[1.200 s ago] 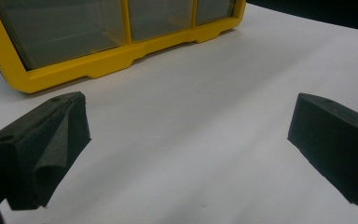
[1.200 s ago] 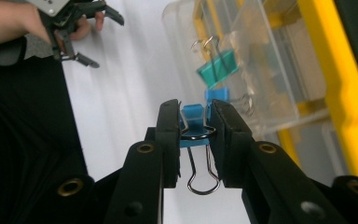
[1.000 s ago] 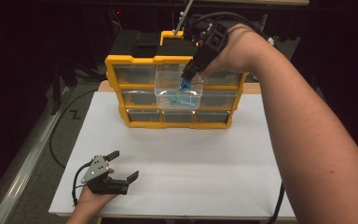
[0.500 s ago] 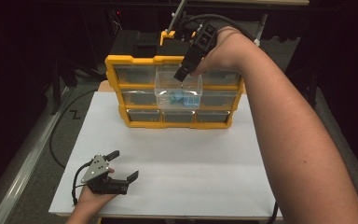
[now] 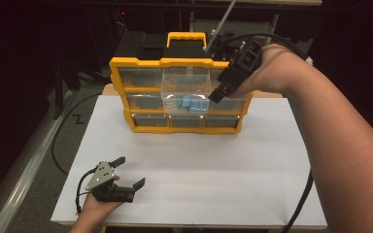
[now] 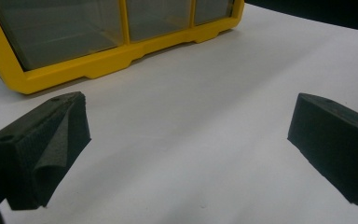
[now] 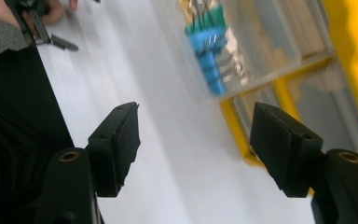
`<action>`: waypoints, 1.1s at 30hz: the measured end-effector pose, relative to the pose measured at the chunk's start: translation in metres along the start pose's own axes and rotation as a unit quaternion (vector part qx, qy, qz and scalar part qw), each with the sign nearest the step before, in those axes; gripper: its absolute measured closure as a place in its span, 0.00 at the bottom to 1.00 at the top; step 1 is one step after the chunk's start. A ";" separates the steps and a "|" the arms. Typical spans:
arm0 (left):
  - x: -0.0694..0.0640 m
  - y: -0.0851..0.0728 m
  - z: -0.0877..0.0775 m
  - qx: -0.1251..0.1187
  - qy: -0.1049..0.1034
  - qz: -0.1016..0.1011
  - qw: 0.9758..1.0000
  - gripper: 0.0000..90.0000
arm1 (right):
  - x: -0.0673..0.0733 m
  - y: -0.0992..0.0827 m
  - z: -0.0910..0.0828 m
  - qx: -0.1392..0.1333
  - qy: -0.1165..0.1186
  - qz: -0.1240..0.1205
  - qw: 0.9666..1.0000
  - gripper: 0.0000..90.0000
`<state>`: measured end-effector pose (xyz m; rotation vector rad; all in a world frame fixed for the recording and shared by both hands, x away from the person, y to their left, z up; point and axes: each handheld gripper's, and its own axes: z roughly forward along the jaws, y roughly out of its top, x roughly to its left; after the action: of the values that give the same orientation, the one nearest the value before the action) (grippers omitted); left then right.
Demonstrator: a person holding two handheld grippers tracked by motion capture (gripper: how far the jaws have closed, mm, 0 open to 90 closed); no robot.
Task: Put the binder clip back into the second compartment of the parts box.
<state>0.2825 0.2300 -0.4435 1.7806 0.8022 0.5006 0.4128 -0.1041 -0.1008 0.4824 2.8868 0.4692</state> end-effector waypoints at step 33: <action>-0.001 0.000 0.001 0.005 0.012 0.001 1.000 0.00 | 0.025 -0.180 0.205 0.075 0.015 0.101 0.992 0.00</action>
<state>0.2822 0.2293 -0.4439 1.7885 0.8210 0.5200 0.3837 -0.2004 -0.3558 0.8044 2.9284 0.2904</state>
